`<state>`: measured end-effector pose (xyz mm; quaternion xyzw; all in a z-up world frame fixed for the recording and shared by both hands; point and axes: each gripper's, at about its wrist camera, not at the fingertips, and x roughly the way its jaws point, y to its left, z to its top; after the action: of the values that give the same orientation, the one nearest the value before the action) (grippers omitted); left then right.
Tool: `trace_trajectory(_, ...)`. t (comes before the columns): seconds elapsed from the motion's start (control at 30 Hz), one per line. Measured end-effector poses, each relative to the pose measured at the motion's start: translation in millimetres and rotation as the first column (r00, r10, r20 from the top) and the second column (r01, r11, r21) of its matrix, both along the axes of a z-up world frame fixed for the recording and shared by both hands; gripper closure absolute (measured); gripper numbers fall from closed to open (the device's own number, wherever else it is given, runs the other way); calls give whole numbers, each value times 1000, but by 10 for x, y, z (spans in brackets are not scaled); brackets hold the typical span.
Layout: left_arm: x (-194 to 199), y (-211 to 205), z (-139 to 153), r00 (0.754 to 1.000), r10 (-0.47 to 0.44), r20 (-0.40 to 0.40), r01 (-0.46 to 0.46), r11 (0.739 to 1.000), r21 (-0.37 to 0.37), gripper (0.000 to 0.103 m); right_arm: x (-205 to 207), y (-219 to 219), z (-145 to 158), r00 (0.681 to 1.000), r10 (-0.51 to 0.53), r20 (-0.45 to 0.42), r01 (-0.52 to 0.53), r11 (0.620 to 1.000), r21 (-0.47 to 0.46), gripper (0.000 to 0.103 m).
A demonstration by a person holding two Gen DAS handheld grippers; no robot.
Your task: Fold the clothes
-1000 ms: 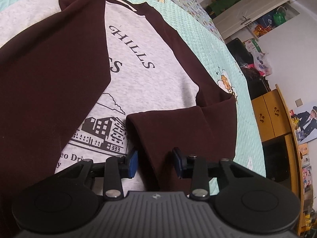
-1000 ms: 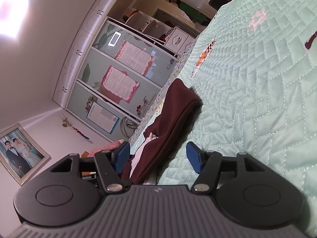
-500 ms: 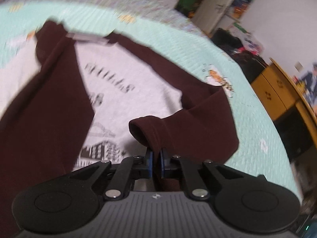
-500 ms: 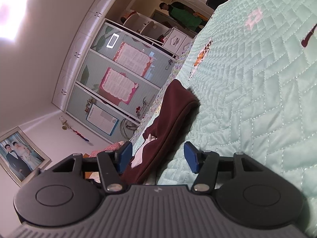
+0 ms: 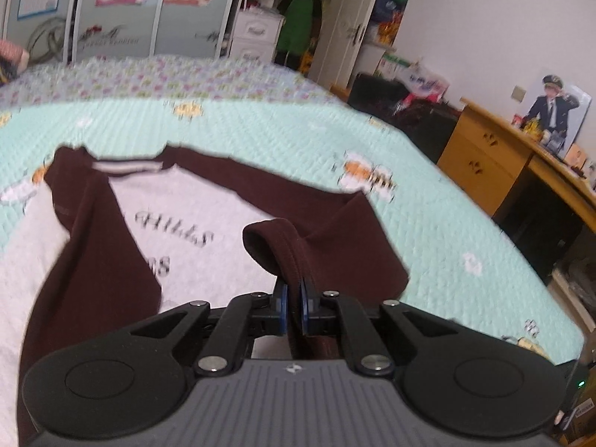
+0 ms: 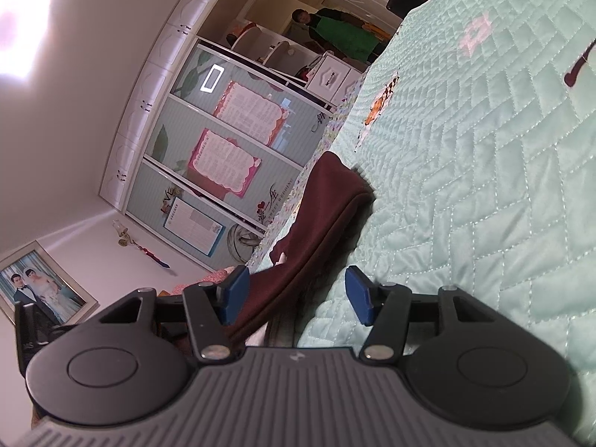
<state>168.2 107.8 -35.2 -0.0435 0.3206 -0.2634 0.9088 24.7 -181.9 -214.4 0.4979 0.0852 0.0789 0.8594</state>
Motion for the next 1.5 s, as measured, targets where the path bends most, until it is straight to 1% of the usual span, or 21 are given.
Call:
trace_trajectory(0.1,18,96,212,999,-3,40,5,999,-42,97,-3,-6,-9,1000,0,4,0,1000,6,44)
trace_trajectory(0.33,22,428,643,993,44,110,-33,994,-104,97,6,-6,-4,1000,-1,4,1,1000,8,44)
trace_trajectory(0.4,-14,588,700,990,82,118,-68,990,-123,97,7,-6,-5,1000,-1,5,1,1000,9,44)
trace_trajectory(0.5,-28,828,718,984,144,108,-129,982,-135,97,4,-4,-10,1000,-1,7,1,1000,13,44)
trace_trajectory(0.67,11,1175,603,966,252,61,-243,963,-120,97,7,-9,-14,1000,-1,5,1,1000,12,44)
trace_trajectory(0.77,-13,1219,398,966,260,7,-259,964,-64,97,14,-11,-6,1000,-2,3,2,1000,10,44)
trace_trajectory(0.9,-23,1168,102,970,236,-58,-237,971,-11,97,13,-15,-6,1000,-2,2,2,1000,9,44)
trace_trajectory(0.97,-25,1138,8,970,235,-67,-235,972,8,97,14,-17,-4,1000,-2,1,2,1000,9,44)
trace_trajectory(1.03,-31,1119,-35,971,234,-51,-233,972,29,97,17,-17,-2,1000,-2,0,2,1000,9,44)
trace_trajectory(1.13,-6,1138,-62,971,236,-33,-234,971,40,97,15,-18,-1,1000,-2,1,2,1000,10,44)
trace_trajectory(1.2,-18,1166,-117,970,243,-9,-242,969,60,97,12,-24,-6,1000,-1,3,1,1000,12,44)
trace_trajectory(1.3,-33,1187,-113,971,237,25,-238,968,72,97,15,-27,-9,1000,-2,2,1,1000,14,44)
trace_trajectory(1.33,-36,1183,-97,972,231,36,-233,970,71,97,15,-26,-9,1000,-1,2,1,1000,14,44)
trace_trajectory(1.4,-33,1201,-18,975,217,46,-218,975,42,97,14,-25,-9,1000,-1,1,1,1000,15,44)
trace_trajectory(1.47,-16,1225,126,978,199,69,-199,980,0,97,8,-9,-5,1000,-3,-6,3,1000,10,44)
trace_trajectory(1.5,0,1223,234,978,187,96,-186,982,-15,97,12,-5,5,1000,-3,-12,3,1000,4,44)
